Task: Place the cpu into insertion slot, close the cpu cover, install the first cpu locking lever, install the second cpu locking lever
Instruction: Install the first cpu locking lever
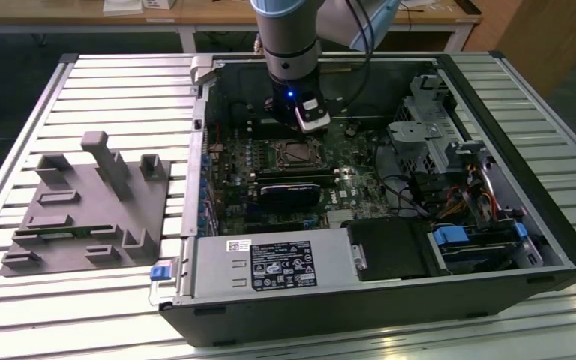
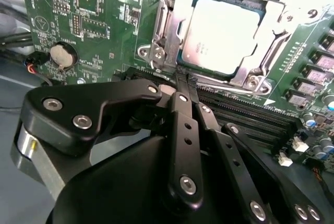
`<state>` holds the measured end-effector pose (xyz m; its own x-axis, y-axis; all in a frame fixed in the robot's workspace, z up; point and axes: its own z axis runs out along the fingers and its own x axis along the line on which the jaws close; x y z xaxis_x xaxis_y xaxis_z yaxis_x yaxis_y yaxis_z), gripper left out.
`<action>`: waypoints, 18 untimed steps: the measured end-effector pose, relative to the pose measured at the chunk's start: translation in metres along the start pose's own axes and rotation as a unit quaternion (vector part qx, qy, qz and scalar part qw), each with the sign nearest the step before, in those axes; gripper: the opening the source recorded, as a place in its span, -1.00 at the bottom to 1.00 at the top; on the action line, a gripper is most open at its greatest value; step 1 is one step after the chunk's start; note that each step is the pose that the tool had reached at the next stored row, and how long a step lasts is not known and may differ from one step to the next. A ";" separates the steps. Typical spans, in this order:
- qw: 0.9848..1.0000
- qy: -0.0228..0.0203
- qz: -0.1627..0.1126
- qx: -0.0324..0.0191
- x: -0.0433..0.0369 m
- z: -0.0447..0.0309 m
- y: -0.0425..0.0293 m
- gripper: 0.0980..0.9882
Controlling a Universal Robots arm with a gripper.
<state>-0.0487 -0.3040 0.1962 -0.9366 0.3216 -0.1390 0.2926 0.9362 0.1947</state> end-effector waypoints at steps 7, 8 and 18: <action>1.000 -0.001 0.002 0.000 -0.0006 -0.0009 -0.0015 -0.98; 1.000 -0.001 0.002 0.000 -0.0008 -0.0020 -0.0012 -0.98; 1.000 0.000 0.003 -0.005 -0.0014 -0.0101 0.0010 -0.98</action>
<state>-0.0491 -0.3049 0.2063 -0.9349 0.3273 -0.1371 0.2963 0.9326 0.2059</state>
